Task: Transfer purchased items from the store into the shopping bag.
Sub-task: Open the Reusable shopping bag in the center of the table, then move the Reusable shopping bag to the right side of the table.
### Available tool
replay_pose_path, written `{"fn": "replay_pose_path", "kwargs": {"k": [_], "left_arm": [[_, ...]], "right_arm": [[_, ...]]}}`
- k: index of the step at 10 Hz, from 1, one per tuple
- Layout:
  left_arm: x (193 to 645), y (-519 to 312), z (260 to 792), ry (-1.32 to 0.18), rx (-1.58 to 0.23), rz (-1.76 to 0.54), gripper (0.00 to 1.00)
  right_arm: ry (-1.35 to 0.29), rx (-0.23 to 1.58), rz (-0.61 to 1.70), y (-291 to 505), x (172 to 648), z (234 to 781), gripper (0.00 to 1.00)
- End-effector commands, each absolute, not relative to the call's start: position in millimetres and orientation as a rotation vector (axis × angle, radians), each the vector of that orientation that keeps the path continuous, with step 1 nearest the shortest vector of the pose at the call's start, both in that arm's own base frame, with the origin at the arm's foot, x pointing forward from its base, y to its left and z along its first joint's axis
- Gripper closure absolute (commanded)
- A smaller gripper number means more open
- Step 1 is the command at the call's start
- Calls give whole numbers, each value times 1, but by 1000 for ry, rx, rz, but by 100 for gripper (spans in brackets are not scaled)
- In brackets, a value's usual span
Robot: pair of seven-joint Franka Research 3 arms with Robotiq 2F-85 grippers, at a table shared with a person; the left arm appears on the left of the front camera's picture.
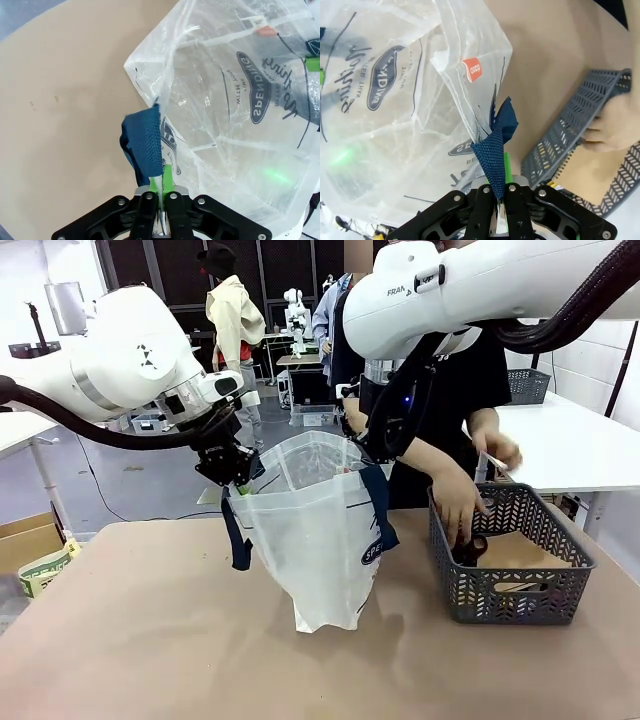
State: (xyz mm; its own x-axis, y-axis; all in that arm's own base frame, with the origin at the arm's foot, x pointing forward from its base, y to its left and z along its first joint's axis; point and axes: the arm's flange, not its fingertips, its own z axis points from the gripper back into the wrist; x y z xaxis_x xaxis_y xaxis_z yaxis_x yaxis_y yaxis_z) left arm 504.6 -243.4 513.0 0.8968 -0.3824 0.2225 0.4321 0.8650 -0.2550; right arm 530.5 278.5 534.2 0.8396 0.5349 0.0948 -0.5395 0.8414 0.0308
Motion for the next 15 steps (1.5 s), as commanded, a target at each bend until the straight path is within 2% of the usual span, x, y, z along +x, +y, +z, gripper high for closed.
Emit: {"fn": "replay_pose_path", "kwargs": {"k": [1, 15], "left_arm": [[504, -242, 514, -186, -306, -413, 100], [504, -242, 514, -186, -306, -413, 100]], "right_arm": [[-81, 59, 561, 278, 530, 534, 100], [-81, 59, 561, 278, 530, 534, 100]]}}
